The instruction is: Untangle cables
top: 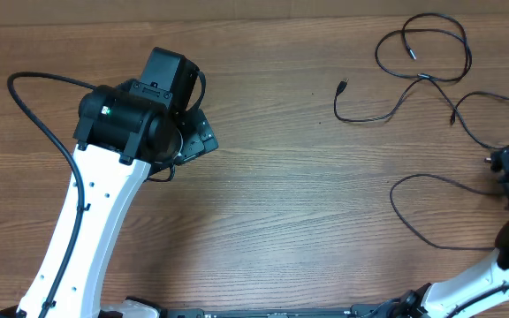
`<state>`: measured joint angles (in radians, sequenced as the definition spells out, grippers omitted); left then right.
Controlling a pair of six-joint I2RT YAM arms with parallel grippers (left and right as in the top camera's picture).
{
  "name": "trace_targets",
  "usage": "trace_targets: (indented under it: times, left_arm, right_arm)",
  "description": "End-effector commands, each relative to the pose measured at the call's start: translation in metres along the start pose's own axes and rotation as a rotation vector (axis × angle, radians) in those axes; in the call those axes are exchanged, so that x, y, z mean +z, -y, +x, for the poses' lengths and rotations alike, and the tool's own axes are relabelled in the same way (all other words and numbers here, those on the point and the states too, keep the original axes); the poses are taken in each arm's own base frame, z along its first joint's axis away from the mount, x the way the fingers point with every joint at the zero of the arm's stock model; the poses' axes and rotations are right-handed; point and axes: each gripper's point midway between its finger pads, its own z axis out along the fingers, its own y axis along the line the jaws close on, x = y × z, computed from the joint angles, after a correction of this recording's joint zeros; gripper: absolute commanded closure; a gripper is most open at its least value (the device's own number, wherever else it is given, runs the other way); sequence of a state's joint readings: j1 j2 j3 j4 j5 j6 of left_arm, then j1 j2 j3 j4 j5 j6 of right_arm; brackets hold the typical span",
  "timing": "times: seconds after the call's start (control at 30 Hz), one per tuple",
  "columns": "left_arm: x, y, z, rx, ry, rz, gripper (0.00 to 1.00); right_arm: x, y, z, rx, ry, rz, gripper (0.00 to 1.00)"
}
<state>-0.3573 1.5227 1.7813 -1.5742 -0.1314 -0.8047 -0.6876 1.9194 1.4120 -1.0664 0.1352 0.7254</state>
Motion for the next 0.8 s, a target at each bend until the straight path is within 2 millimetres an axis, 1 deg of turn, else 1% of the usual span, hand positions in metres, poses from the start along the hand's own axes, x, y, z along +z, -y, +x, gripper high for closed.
trace_targets:
  times: [0.0,0.07,0.13,0.23,0.4,0.53,0.6,0.67,0.77]
  left_arm:
    - [-0.006,0.001,-0.005,0.014,0.023,0.013,0.01]
    - [-0.006,0.001,-0.005,0.013,0.023,0.013,0.00]
    - [-0.006,0.001,-0.005,0.012,0.025,0.015,0.00]
    - [-0.006,0.001,-0.005,0.011,0.025,0.016,0.00]
    - [-0.006,0.001,-0.005,0.012,0.023,0.015,0.00]
    - [-0.006,0.001,-0.004,0.012,0.019,0.016,0.00]
    - [-0.006,0.003,-0.005,0.011,0.021,0.023,0.01]
    - [-0.006,0.003,-0.005,0.011,0.022,0.023,0.01]
    - [-0.006,0.002,-0.004,0.012,0.019,0.021,0.00]
  right_arm:
    - [-0.050,-0.015,0.000,0.008,0.033,-0.172,0.08]
    - [-0.067,-0.023,0.006,-0.015,0.018,-0.250,0.08]
    - [-0.084,-0.032,0.019,-0.057,-0.020,-0.336,0.08]
    - [-0.102,-0.040,0.046,-0.146,-0.103,-0.424,0.08]
    - [-0.110,-0.033,0.080,-0.210,-0.178,-0.393,0.08]
    - [-0.119,-0.036,0.102,-0.316,-0.184,-0.393,0.08]
    - [-0.125,-0.038,0.114,-0.375,-0.180,-0.396,0.06]
    - [-0.130,-0.039,0.125,-0.430,-0.180,-0.399,0.00]
    - [-0.135,-0.036,0.139,-0.479,-0.193,-0.392,0.00]
